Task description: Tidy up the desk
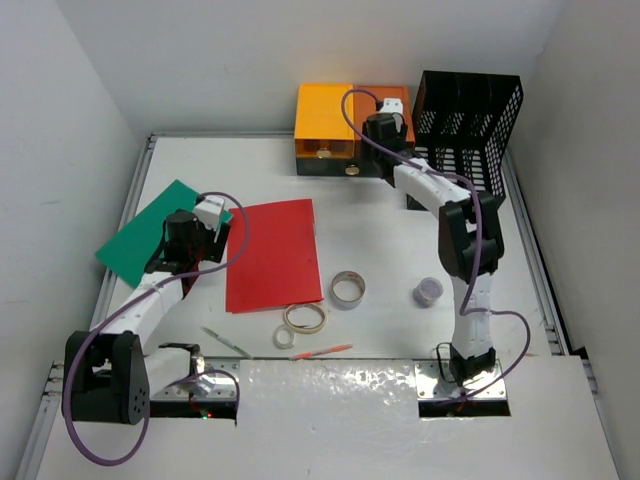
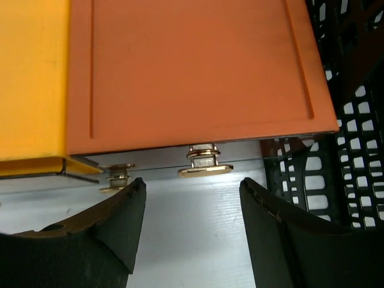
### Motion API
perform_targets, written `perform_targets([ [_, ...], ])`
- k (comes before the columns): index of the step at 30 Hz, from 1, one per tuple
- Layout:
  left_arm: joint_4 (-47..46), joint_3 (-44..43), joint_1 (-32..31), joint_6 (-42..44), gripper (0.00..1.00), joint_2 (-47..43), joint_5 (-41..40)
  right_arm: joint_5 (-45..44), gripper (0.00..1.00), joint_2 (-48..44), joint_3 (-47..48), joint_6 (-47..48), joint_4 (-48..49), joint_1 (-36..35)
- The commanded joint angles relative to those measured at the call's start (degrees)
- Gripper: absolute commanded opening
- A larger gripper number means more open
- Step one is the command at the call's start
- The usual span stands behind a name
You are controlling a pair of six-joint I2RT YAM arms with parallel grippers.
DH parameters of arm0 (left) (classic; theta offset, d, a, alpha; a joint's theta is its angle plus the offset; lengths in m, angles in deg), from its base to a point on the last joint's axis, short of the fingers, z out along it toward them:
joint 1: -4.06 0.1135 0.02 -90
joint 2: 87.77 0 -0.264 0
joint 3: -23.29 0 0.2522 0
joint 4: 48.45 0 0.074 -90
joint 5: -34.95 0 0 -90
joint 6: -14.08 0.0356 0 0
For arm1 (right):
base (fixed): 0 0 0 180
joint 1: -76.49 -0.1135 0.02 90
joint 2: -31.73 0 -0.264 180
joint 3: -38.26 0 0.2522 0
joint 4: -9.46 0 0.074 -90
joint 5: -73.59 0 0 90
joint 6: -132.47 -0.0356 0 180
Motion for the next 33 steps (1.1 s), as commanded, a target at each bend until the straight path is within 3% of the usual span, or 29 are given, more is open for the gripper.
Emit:
perform_targets([
  [1,-2.3,-0.1,0.6,0.1,0.72,0.3,0.9,-1.7,0.62,1.8,3.2,1.9,0.0,-0.4],
  [8,-1.7,-0.5,0.6,0.3,0.72,1.1,1.6,-5.4,0.55,3.5,3.4,4.5,3.9,-0.2],
  [18,-1.5,-0.7,0.6,0.3,0.72,1.8,1.9,-3.9,0.48,4.8,2.3,5.2,7.7,0.4],
  [27,-1.4,-0.9,0.6,0.3,0.72,2.2,2.0,-3.7,0.08,2.8,-1.6,5.3,8.5,0.5],
  [30,-1.4,-1.0,0.6,0.3,0.72,2.2,2.2,-2.8,0.01,-0.2,-6.3,4.4,10.1,0.4],
  [33,-1.2,-1.1,0.6,0.3,0.72,2.1,2.7,-1.1,0.00,-3.8,-11.3,2.6,11.0,0.4],
])
